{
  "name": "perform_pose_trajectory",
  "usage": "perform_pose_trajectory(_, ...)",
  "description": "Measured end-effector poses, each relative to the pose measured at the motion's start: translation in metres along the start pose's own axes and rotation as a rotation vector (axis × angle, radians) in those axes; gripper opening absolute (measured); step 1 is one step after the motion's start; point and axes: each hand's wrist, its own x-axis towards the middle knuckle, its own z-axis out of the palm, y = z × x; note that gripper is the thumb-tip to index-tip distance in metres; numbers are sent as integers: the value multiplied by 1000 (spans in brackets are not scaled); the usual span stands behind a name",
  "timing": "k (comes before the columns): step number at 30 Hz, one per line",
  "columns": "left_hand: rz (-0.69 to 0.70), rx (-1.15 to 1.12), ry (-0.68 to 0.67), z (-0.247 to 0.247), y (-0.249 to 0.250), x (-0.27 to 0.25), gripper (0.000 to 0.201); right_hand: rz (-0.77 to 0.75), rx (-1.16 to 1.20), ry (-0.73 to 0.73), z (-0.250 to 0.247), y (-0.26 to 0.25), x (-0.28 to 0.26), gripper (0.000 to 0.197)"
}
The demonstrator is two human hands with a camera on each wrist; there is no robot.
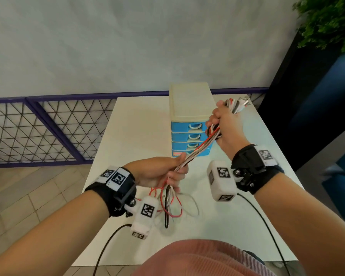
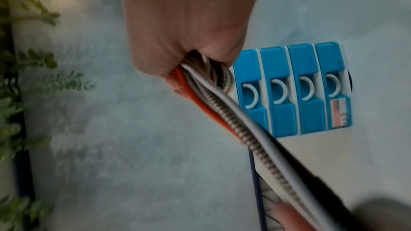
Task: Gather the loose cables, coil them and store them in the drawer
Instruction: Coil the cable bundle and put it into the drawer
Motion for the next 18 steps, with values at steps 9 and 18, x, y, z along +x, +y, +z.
perform_pose_trajectory(9,130,1317,694,-22,19,5,36,81,-764,-307,-17,-2,-5,22)
perform_pose_trajectory(18,360,1608,788,-11,46,6,16,530,-517,-660,-20,2,-19,36)
